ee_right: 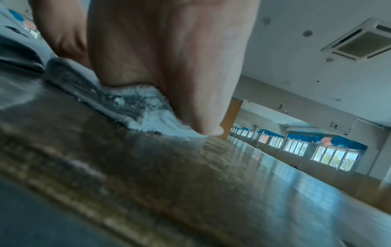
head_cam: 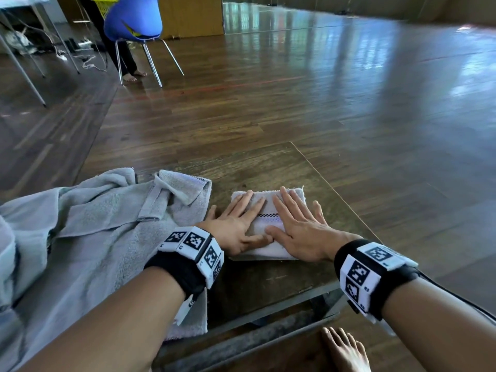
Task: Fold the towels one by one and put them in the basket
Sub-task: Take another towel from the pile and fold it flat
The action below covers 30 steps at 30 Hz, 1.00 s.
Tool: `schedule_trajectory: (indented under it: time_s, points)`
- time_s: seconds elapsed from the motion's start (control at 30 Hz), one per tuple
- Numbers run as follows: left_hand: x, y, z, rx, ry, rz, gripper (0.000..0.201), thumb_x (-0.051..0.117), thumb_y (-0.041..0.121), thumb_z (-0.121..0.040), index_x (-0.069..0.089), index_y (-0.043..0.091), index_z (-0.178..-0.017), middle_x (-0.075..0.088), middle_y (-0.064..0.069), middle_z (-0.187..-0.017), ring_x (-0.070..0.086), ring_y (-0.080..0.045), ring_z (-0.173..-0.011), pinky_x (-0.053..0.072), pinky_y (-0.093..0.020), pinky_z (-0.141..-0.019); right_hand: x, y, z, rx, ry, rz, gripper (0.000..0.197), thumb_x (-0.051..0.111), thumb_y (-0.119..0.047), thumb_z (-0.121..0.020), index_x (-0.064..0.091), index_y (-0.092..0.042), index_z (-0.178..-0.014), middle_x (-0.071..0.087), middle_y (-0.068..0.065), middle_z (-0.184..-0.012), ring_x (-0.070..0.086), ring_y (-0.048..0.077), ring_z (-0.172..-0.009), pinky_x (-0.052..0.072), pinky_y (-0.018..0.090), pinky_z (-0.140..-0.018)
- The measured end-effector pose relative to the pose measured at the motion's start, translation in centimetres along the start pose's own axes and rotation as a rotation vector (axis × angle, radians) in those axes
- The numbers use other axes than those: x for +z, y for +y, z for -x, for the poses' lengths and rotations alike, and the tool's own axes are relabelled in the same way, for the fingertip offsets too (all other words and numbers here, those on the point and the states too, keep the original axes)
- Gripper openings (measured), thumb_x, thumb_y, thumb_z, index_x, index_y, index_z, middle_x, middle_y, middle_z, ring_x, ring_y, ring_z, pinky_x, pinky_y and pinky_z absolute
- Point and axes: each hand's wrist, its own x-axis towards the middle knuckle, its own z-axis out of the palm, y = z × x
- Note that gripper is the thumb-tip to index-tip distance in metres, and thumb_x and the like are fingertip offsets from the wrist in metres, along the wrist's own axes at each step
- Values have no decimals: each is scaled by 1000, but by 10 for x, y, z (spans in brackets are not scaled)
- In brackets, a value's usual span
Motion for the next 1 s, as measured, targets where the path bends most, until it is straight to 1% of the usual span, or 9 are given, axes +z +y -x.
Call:
schedule_trajectory:
  time_s: [0.37, 0.57, 0.73, 0.8, 0.87, 0.9, 0.93, 0.97, 1.0]
  points:
    - [-2, -7, 0, -37, -11, 18, 116, 40, 93, -69, -29, 45, -148, -39, 17, -155, -34, -4, -143, -12, -59, -118, -4, 0, 0, 79, 13, -41, 105, 24, -81, -89, -23, -16, -158, -34, -7, -163, -33, 6, -146, -16, 52, -122]
    - [-5, -3, 7, -191, -18, 38, 125, 46, 95, -62, -33, 46, -145, -35, 5, -159, -37, -24, -144, -13, -59, -117, -6, 2, -1, 111, 16, -59, 116, 27, -87, -83, -24, -15, -157, -33, -4, -164, -32, 8, -148, -13, 52, -124]
    - [-7, -2, 8, -232, -3, 86, 133, 49, 95, -60, -34, 38, -147, -29, 1, -162, -35, -23, -145, -15, -59, -116, -5, 2, -2, 122, 32, -76, 119, 32, -88, -81, -22, -14, -158, -32, -3, -164, -30, 10, -149, -10, 50, -125]
    - [-5, -2, 6, -265, 32, 115, 133, 44, 95, -62, -27, 28, -152, -24, 1, -164, -29, -23, -148, -13, -58, -117, -4, 3, -3, 121, 41, -82, 121, 30, -90, -79, -21, -15, -158, -32, -3, -164, -30, 10, -149, -10, 49, -125]
    - [-5, -2, 4, -305, 122, 144, 120, 35, 93, -69, 6, 18, -158, -5, 1, -167, -13, -25, -153, -4, -59, -119, -3, 3, -3, 124, 31, -113, 129, 24, -98, -69, -21, -17, -158, -33, -6, -163, -31, 12, -149, -11, 50, -124]
    - [-6, -1, 3, -313, 196, 159, 103, 34, 90, -74, 34, 16, -145, 15, -3, -163, 4, -27, -152, 5, -60, -119, -3, 4, -3, 125, 25, -132, 133, 22, -100, -64, -22, -18, -158, -33, -7, -163, -31, 15, -150, -11, 50, -124]
    - [-6, -1, 3, -315, 291, 174, 78, 37, 85, -80, 51, 19, -118, 36, -6, -149, 23, -29, -144, 15, -59, -116, -3, 4, -3, 123, 22, -148, 133, 22, -100, -62, -22, -19, -158, -33, -7, -163, -29, 17, -151, -11, 50, -124]
    - [-8, 0, 4, -319, 379, 203, 57, 43, 78, -84, 52, 23, -93, 48, -5, -133, 35, -29, -134, 24, -56, -111, -3, 4, -3, 117, 23, -159, 130, 24, -99, -66, -22, -20, -158, -33, -7, -163, -28, 19, -151, -11, 50, -124]
    - [-10, 2, 6, -313, 443, 258, 47, 52, 70, -85, 49, 23, -81, 54, -5, -121, 43, -29, -125, 32, -54, -108, -3, 4, -2, 110, 27, -169, 125, 27, -96, -71, -22, -21, -159, -33, -7, -164, -27, 20, -152, -11, 50, -124]
